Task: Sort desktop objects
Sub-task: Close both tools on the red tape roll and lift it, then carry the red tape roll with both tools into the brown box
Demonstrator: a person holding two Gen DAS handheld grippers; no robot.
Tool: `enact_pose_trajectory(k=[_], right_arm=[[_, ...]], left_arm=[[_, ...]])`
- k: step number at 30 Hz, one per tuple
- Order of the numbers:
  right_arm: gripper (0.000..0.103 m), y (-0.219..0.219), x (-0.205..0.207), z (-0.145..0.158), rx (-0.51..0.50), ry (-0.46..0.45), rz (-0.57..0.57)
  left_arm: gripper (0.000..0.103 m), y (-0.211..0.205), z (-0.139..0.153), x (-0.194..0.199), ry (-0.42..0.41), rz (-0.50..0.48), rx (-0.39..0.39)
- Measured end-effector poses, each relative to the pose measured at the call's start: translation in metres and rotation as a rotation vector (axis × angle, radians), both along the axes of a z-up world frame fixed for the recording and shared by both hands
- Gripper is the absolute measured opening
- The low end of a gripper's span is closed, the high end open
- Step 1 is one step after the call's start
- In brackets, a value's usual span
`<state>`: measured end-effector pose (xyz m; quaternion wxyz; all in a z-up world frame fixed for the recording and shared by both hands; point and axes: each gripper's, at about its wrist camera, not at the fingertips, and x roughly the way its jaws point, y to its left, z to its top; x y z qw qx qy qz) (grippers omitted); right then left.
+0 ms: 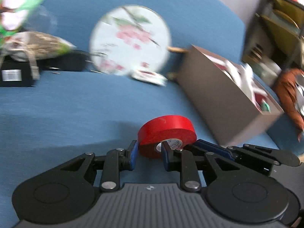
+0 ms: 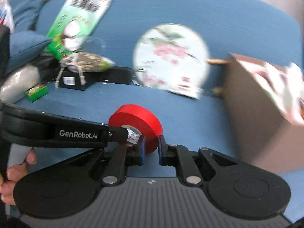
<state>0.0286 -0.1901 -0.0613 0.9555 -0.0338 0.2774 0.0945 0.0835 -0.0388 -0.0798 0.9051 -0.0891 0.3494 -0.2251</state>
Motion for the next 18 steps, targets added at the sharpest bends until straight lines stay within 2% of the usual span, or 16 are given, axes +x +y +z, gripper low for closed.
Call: enact_pose_trajectory(k=[2, 7, 9, 12, 14, 16, 18], right_arm=[[0.013, -0.017, -0.007, -0.004, 0.028, 0.007, -0.032], [0.015, -0.037, -0.004, -0.017, 0.072, 0.009, -0.089], [0.015, -0.043, -0.003, -0.019, 0.091, 0.0, -0.098], [0.016, -0.049, 0.001, -0.02, 0.099, -0.003, -0.117], [0.022, -0.053, 0.005, -0.02, 0.106, -0.002, -0.13], [0.042, -0.056, 0.008, -0.018, 0.115, -0.008, -0.145], [0.042, -0.059, 0.012, -0.018, 0.12, -0.014, -0.159]], left_arm=[[0.031, -0.017, -0.003, 0.001, 0.006, -0.003, 0.027], [0.053, -0.035, 0.001, 0.004, -0.033, 0.001, 0.118], [0.055, -0.038, 0.004, 0.01, -0.043, 0.017, 0.146], [0.055, -0.043, 0.006, 0.02, -0.024, 0.008, 0.141], [0.055, -0.048, 0.007, 0.026, -0.012, 0.003, 0.134], [0.056, -0.055, 0.005, 0.032, 0.003, -0.009, 0.131], [0.056, -0.061, 0.004, 0.038, 0.019, -0.014, 0.132]])
